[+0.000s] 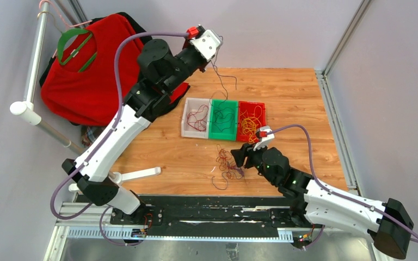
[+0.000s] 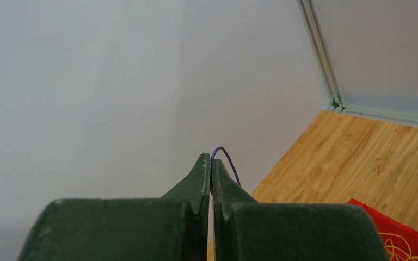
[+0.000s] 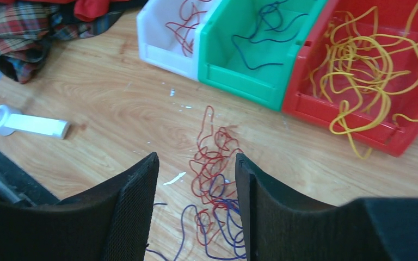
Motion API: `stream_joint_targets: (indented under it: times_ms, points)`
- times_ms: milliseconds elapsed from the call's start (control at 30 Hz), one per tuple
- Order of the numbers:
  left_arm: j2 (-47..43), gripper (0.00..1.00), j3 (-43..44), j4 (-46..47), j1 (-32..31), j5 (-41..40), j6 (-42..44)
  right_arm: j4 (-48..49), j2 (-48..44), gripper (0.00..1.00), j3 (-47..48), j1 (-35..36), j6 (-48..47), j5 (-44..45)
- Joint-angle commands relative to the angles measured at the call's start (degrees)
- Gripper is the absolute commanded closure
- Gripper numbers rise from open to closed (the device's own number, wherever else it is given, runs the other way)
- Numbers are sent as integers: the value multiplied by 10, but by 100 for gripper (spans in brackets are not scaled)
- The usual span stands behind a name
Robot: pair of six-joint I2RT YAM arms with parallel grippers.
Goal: Untangle the cables
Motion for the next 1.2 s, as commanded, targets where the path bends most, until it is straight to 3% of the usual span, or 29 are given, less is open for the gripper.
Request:
stream_joint_targets:
  times_ms: [0, 367, 1167]
  points:
    - [33, 99, -6, 28, -2, -19, 17, -31, -15, 46, -7, -6, -12, 60]
    - [94, 99, -16, 32, 20, -35, 30, -62, -39, 49, -10, -33, -9, 92]
    - [112, 99, -165, 1, 22, -80, 87, -70, -42, 51, -9, -70, -9, 77]
